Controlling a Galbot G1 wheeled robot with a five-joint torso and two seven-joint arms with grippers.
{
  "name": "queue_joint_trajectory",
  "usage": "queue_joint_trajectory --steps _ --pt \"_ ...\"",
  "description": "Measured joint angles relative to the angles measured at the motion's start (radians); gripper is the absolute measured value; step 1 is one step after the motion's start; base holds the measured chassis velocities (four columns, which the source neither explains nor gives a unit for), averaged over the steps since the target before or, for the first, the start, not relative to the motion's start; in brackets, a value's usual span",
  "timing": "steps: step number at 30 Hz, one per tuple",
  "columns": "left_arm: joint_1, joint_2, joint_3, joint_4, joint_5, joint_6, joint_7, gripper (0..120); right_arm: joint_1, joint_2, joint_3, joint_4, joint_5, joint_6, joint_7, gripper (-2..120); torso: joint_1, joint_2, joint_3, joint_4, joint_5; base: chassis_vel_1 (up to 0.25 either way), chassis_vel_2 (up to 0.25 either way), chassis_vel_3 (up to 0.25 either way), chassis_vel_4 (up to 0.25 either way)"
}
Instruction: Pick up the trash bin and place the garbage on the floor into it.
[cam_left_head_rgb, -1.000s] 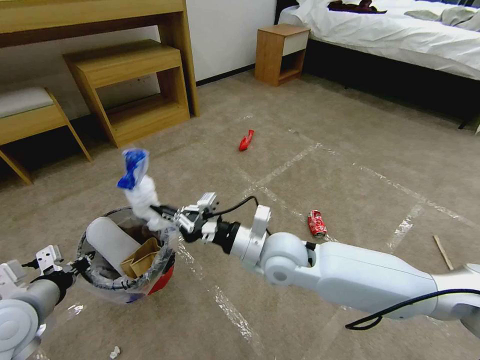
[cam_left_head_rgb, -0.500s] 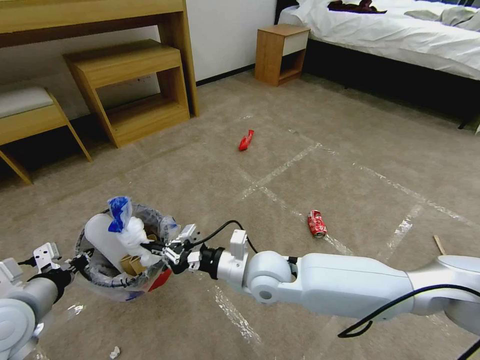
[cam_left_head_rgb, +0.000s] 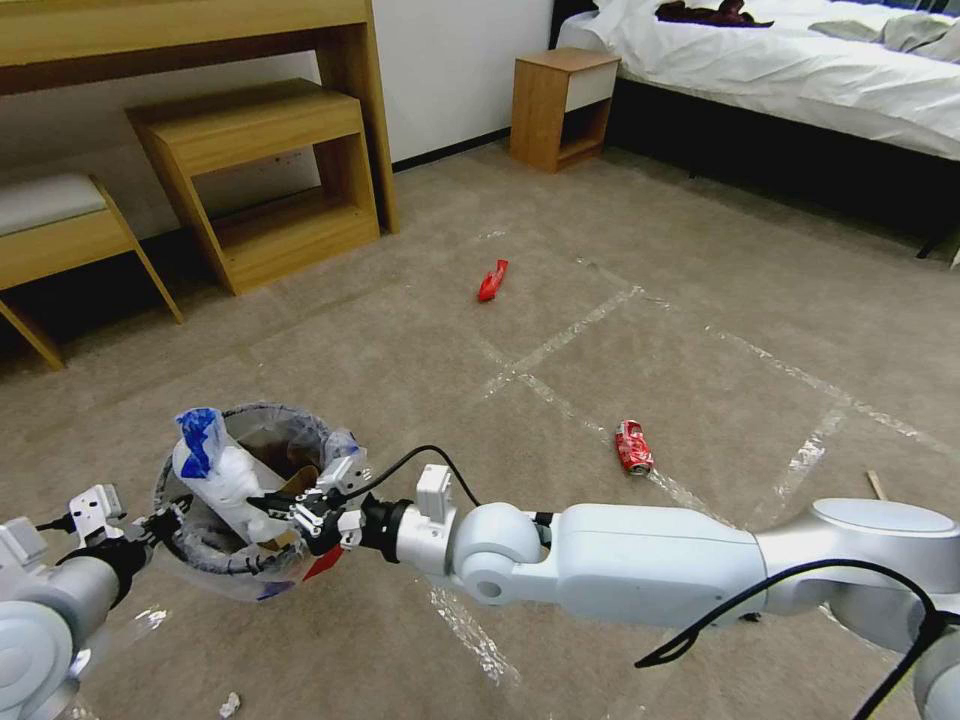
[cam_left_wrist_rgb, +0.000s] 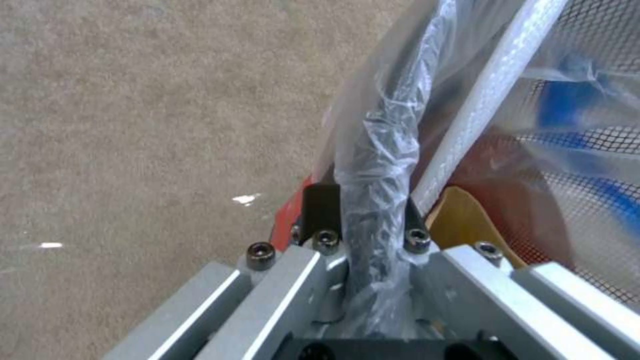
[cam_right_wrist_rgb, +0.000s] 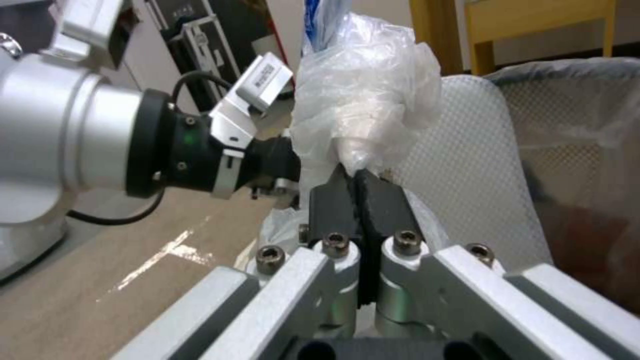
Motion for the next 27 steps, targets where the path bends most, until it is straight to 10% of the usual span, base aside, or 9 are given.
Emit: queue_joint_trajectory --steps 27 --pt "0.011 -0.013 0.004 -0.020 0.004 -0.001 0.010 1 0.019 0.069 -0.015 -0.183 -0.028 0.020 -0.058 0 0.000 0.000 0.000 -0.0001 0.0001 0.000 0.000 0.000 0.000"
